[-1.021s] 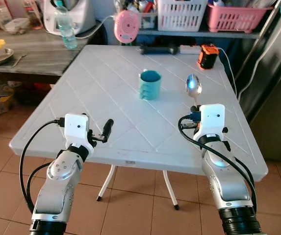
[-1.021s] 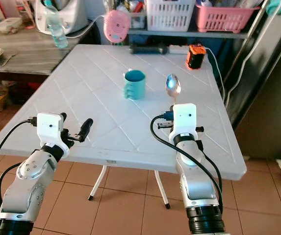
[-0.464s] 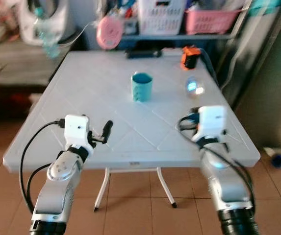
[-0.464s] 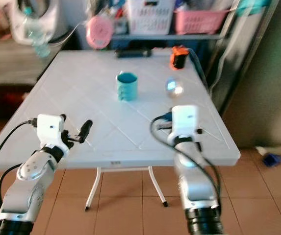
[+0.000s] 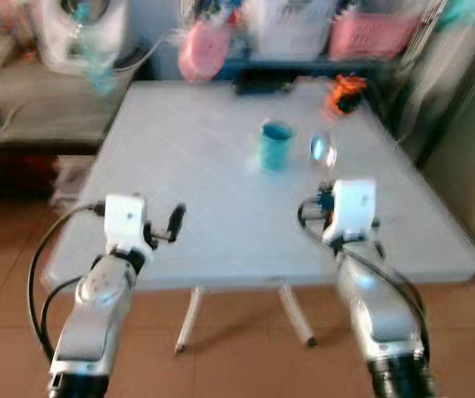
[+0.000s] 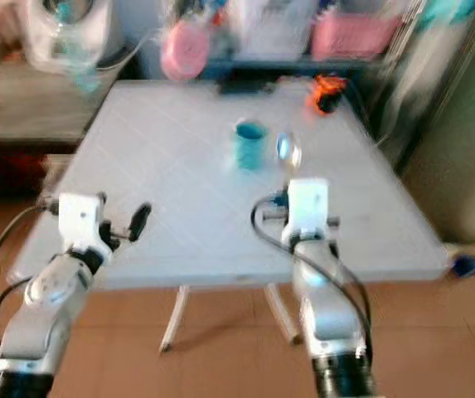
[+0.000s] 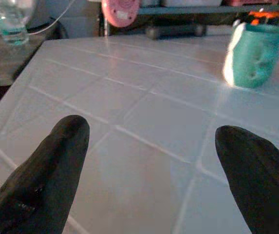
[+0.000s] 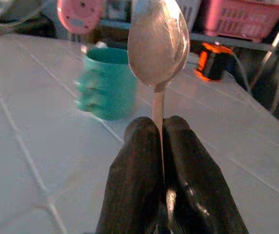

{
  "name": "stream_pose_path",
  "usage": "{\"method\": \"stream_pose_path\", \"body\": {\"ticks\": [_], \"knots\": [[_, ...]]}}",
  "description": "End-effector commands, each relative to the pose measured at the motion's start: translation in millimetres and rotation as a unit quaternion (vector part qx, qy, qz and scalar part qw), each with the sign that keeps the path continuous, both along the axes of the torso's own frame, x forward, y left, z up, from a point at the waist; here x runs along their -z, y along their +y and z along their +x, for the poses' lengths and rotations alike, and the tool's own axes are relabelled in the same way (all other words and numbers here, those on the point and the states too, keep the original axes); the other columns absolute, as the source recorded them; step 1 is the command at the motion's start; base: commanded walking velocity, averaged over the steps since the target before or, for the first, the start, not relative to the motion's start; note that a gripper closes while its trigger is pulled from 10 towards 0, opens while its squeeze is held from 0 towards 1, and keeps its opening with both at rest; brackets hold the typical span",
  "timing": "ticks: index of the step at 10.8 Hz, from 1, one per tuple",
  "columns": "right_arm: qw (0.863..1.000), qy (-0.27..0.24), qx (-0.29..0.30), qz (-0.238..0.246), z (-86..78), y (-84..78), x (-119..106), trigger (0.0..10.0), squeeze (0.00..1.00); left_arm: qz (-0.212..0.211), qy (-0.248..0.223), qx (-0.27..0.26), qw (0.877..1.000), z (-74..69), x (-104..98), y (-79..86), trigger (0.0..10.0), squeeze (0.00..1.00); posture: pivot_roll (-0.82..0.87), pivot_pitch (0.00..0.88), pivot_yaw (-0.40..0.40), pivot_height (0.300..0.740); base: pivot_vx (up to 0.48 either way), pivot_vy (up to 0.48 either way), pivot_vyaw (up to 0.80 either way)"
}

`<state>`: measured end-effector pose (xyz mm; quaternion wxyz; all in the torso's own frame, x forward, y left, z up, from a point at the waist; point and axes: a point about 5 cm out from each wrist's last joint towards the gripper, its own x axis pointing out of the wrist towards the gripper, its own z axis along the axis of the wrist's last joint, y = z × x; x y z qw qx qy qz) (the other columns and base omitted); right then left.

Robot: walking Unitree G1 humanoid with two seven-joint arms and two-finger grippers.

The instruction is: Setting the table

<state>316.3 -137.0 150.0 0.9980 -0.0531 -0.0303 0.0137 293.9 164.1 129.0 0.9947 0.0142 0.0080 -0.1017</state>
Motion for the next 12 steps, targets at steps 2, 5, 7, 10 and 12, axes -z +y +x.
{"method": "stream_pose_path", "body": {"ticks": [2,5,7,10,12], "knots": [[1.0,-0.004,0.004,-0.004,-1.1,-6.4,-1.4,10.0,0.0,0.002,0.001,0.001,1.0,-1.4,3.0,-5.8,10.0,0.0,0.06,0.023,0.026,0.74,0.0,0.48,0.0],[1.0,-0.004,0.0,-0.005,-0.9,-4.6,-1.8,10.0,0.0,0.003,-0.005,-0.006,1.0,-1.2,3.1,-7.5,10.0,0.0,0.06,0.02,0.024,0.74,0.0,0.48,0.0],[1.0,-0.006,-0.004,-0.006,-0.7,-3.6,-2.8,10.0,0.0,0.004,-0.012,-0.018,1.0,0.8,2.1,-7.9,10.0,0.0,0.06,0.017,0.022,0.74,0.0,0.48,0.0],[1.0,-0.007,-0.011,-0.008,-0.1,-2.0,-3.2,10.0,0.0,0.004,-0.021,-0.029,0.999,1.4,1.7,-10.0,10.0,0.0,0.06,0.011,0.022,0.74,0.0,0.48,0.0],[1.0,-0.005,-0.012,-0.007,0.6,-1.7,-2.7,10.0,0.0,0.006,-0.025,-0.031,0.999,2.9,1.0,-10.2,10.0,0.0,0.06,0.01,0.02,0.74,0.0,0.48,0.0]]}}
